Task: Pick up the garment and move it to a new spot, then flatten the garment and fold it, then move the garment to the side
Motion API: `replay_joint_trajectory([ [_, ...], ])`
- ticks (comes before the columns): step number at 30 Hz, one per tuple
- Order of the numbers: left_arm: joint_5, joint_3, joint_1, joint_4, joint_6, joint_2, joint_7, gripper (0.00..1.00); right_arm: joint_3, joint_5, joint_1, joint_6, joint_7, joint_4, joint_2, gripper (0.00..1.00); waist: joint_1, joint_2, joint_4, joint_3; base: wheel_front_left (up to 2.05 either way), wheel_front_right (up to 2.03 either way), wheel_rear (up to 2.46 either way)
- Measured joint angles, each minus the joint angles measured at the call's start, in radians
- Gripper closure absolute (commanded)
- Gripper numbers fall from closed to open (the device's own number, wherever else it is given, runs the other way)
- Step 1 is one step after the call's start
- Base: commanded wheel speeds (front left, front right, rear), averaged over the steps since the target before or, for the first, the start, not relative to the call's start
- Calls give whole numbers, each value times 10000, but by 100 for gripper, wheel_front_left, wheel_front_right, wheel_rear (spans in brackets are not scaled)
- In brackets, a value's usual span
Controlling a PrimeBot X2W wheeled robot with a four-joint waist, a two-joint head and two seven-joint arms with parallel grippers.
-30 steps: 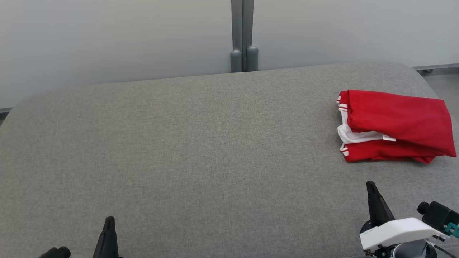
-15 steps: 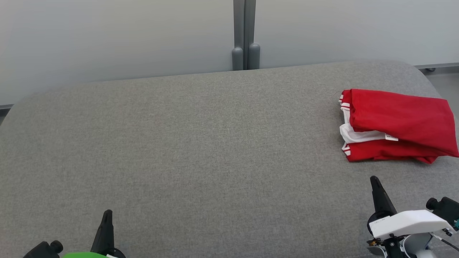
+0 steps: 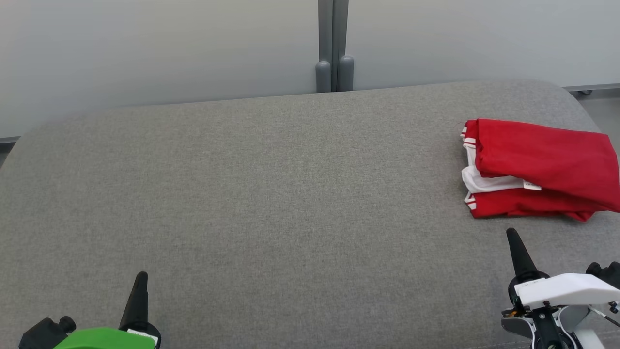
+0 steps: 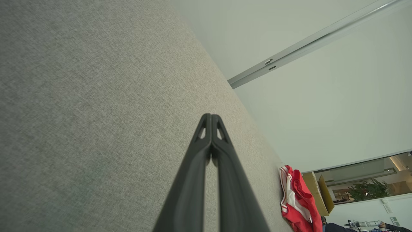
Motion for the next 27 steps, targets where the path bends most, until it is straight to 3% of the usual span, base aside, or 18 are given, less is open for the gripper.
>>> replay_joint_trajectory([
  [27,-3200,272,-1051,905,-686,109,604,100,-658,3455,-806,621,667,675,-46,100,0,0,120,131,0,0,0],
])
